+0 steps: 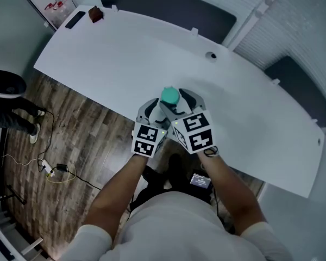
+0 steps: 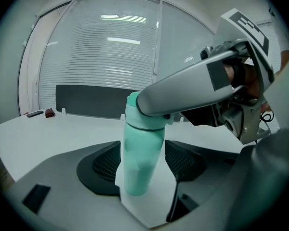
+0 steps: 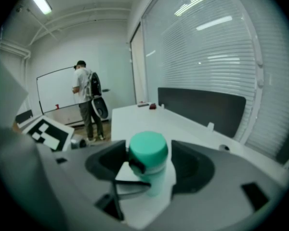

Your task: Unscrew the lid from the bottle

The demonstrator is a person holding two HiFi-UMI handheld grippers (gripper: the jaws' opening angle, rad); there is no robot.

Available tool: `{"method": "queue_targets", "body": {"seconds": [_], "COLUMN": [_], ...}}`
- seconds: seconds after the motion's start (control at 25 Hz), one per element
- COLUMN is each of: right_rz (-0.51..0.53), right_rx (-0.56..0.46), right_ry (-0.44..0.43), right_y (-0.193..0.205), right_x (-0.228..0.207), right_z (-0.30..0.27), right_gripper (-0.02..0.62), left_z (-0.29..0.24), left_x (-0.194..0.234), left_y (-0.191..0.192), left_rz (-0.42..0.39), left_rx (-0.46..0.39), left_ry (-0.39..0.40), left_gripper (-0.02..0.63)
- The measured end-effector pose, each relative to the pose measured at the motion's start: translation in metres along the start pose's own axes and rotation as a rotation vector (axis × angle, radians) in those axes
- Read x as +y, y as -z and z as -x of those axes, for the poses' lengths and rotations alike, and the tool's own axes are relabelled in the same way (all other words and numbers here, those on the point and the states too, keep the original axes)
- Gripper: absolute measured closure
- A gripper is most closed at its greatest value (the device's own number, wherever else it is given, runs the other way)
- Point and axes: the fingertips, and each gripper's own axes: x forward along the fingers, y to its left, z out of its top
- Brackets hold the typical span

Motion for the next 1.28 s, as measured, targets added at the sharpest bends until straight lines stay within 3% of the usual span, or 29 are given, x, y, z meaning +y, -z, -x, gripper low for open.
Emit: {"method": "queue_targets", "body": {"seconds": [0.56, 0.72, 0.96, 1.08, 1.16, 1.28], "right_rz": [0.047, 0.096, 0.169, 0.177, 0.168, 0.133], "right_rx": [0.037, 0.057, 0.083, 0.092, 0.088, 0.088], "right_ry": [0.015, -0.032, -0.152, -0.166, -0.153, -0.106], "right_y": [0.006, 0.007, 0.011, 0.012, 0.012, 0.011], "right_x": [-0.004, 0.0, 0.004, 0.005, 0.004, 0.003], "right_z": [-0.007, -0.005, -0.002, -0.001, -0.003, -0.004], "right_gripper": [0.313, 0.314, 0.314, 0.316, 0.314, 0.314], "left_z": [-0.015, -0.012, -0.005, -0.004, -0.005, -0.005], "left_x": [0.0, -0.002, -0.008, -0.009, -0.009, -0.005], "left_y": [-0.004, -0.003, -0.001, 0.0, -0.001, -0.003], "left_rz": [-0.007, -0.043, -0.134, -0.161, -0.176, -0.166], "left_rx": [0.02, 0.036, 0.075, 0.097, 0.098, 0.059], "left_ry": [0.028, 0.107, 0.303, 0.359, 0.332, 0.226], "left_gripper": [0.313, 0.314, 0.316, 0.314, 0.313, 0.313]}}
